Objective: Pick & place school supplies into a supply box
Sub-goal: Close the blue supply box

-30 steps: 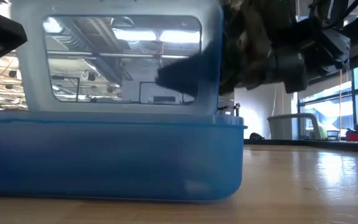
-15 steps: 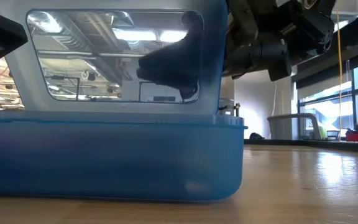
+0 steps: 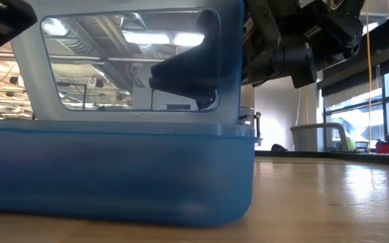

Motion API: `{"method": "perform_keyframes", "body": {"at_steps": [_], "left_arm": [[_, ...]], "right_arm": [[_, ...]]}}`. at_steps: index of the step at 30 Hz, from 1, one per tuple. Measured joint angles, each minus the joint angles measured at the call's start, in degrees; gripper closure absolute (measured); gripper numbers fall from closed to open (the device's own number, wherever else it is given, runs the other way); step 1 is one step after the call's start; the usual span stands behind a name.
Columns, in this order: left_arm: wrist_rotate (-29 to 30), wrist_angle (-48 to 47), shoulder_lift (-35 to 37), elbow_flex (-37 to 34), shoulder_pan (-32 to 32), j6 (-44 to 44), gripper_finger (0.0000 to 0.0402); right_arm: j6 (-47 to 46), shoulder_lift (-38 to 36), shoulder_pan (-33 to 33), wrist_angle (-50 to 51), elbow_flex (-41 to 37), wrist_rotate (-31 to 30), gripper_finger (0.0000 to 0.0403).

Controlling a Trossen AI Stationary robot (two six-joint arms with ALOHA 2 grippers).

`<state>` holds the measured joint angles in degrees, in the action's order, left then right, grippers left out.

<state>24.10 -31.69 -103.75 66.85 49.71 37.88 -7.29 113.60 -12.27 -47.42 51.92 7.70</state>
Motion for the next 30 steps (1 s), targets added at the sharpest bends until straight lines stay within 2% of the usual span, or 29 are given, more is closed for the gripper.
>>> {"method": "perform_keyframes", "body": {"at_steps": [6,14,19,25,30], "left_arm": [[1.9,0.1,0.5,0.0,0.0,0.4,0.0351],[3.7,0.1,0.5,0.0,0.0,0.0,0.026],[-1.3,1.4,0.9,0.3,0.0,1.2,0.0233],[-6.2,1.7,1.1,4.1,0.0,1.2,0.0226],[-15.5,1.2,1.2,6.1,0.0,6.1,0.0229]], "right_arm": [[0.0,0.0,0.0,0.0,0.0,0.0,0.0277],[0.0,0.0,0.0,0.0,0.0,0.0,0.0277],[0.0,0.0,0.0,0.0,0.0,0.0,0.0277],[0.0,0.0,0.0,-0.1,0.0,0.0,0.0277],[-0.1,0.0,0.0,-0.1,0.0,0.8,0.0277]]}}
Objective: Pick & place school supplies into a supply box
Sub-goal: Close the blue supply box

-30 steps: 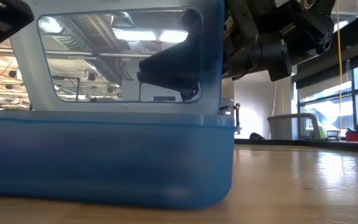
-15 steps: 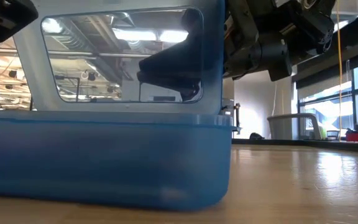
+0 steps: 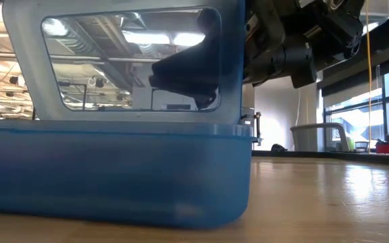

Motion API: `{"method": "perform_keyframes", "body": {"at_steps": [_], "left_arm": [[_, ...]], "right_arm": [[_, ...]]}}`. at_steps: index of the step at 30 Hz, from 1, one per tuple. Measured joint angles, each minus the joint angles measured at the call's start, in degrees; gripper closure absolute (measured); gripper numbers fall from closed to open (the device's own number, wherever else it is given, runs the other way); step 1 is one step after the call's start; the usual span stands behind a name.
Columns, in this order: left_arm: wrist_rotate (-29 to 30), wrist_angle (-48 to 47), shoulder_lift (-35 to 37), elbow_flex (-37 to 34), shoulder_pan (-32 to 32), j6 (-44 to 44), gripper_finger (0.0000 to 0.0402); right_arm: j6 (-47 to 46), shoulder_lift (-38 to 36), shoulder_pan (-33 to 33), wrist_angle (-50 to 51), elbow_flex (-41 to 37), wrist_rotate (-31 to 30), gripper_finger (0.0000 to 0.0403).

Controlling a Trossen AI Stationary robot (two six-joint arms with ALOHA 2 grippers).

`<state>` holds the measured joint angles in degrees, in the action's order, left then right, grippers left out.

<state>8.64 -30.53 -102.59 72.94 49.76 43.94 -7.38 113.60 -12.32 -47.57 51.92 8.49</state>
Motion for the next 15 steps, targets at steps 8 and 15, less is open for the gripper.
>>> {"method": "perform_keyframes", "body": {"at_steps": [8,15], "left_arm": [[-7.0,0.2,0.0,0.0,2.5,9.9,0.0227],[-7.1,0.5,1.1,0.0,3.1,12.6,0.0226]], "right_arm": [[1.9,0.0,-1.5,-0.2,0.0,5.2,0.0277],[1.7,0.0,-4.4,0.2,0.0,5.2,0.0277]]}}
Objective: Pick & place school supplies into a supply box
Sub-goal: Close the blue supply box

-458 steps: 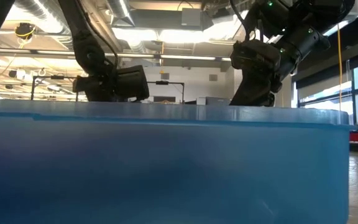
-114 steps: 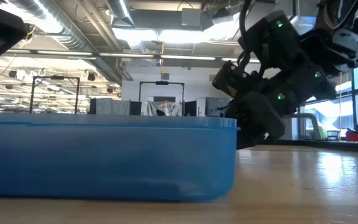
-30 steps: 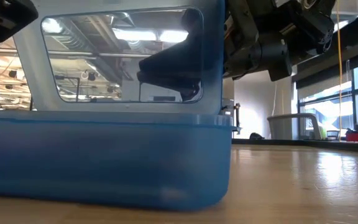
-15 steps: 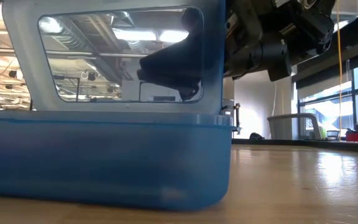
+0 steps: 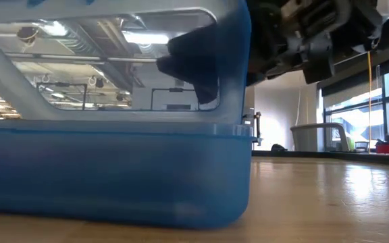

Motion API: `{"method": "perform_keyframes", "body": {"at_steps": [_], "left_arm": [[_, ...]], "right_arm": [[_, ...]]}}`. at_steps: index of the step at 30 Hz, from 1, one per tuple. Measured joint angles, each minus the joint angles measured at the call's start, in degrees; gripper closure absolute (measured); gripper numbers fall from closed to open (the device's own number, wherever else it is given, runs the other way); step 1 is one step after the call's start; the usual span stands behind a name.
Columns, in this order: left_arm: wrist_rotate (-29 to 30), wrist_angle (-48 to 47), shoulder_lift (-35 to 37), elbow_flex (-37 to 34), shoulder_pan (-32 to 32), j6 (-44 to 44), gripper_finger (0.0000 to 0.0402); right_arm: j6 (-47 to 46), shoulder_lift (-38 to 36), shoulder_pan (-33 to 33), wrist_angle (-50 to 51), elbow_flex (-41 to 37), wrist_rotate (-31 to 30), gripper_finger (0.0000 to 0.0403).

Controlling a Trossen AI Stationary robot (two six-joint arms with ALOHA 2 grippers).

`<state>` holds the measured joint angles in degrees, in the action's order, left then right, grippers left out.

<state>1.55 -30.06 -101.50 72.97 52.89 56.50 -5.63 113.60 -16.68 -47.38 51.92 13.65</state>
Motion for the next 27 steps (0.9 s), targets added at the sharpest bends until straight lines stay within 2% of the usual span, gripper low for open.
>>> {"method": "perform_keyframes", "body": {"at_steps": [7,9,13,15,21,27], "left_arm": [[1.4,0.1,4.6,0.0,0.1,-0.8,0.0228],[5.4,0.0,5.8,0.0,-0.5,-2.4,0.0228],[20.2,-0.4,6.6,0.0,-2.8,-7.0,0.0226],[22.2,-1.9,6.6,0.0,-4.7,-9.4,0.0227],[18.4,-5.8,6.4,-2.2,-11.2,-12.1,0.023],[6.8,-5.8,6.4,-7.1,-15.2,-6.7,0.0227]], "right_arm": [[-0.1,0.0,-2.2,5.8,0.0,-0.5,0.0277],[-0.2,0.0,-2.6,7.4,0.0,-2.1,0.0277],[-0.2,0.0,-2.8,7.5,0.0,-3.5,0.0277],[-0.3,0.0,-2.8,7.5,0.0,-3.5,0.0277],[-1.7,0.0,-2.8,10.4,0.0,-3.5,0.0277],[-1.6,-0.1,-2.8,12.3,0.2,-3.5,0.0277]]}}
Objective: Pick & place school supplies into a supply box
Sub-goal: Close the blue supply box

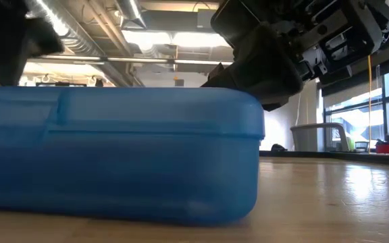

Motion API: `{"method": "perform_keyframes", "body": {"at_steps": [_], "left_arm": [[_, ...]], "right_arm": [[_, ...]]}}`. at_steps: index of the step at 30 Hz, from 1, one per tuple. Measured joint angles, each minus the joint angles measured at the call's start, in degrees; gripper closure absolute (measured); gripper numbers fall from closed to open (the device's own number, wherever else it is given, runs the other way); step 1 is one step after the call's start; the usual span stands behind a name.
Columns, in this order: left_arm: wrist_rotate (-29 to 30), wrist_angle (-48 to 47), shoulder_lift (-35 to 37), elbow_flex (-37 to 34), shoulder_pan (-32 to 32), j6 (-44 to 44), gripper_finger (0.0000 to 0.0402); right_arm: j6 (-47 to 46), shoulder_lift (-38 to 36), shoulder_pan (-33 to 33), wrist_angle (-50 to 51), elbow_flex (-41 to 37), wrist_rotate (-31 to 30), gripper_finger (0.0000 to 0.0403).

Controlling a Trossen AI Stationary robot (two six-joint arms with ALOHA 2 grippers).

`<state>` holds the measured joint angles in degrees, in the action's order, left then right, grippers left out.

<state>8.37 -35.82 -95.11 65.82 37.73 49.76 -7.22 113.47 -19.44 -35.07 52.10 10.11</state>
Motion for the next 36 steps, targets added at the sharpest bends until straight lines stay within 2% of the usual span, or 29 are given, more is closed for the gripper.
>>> {"method": "perform_keyframes", "body": {"at_steps": [4,15,21,29,36], "left_arm": [[-3.3,-0.1,-0.1,-2.3,-0.8,3.6,0.0227],[-4.0,2.6,-0.5,-2.7,-0.2,10.4,0.0227],[-3.3,2.0,-1.3,-2.7,0.1,7.4,0.0228],[-2.2,1.7,-1.5,-2.7,-0.7,3.4,0.0228],[-6.4,6.3,-3.9,-2.5,-1.3,3.5,0.0228]], "right_arm": [[0.3,0.0,0.2,0.2,0.0,-0.1,0.0277],[1.2,0.0,3.1,0.6,-0.1,0.0,0.0277],[7.6,0.0,3.1,2.6,0.0,0.3,0.0277],[8.6,-0.1,3.1,6.1,0.0,0.5,0.0277],[9.5,0.0,3.3,6.1,-0.1,0.8,0.0277]]}}
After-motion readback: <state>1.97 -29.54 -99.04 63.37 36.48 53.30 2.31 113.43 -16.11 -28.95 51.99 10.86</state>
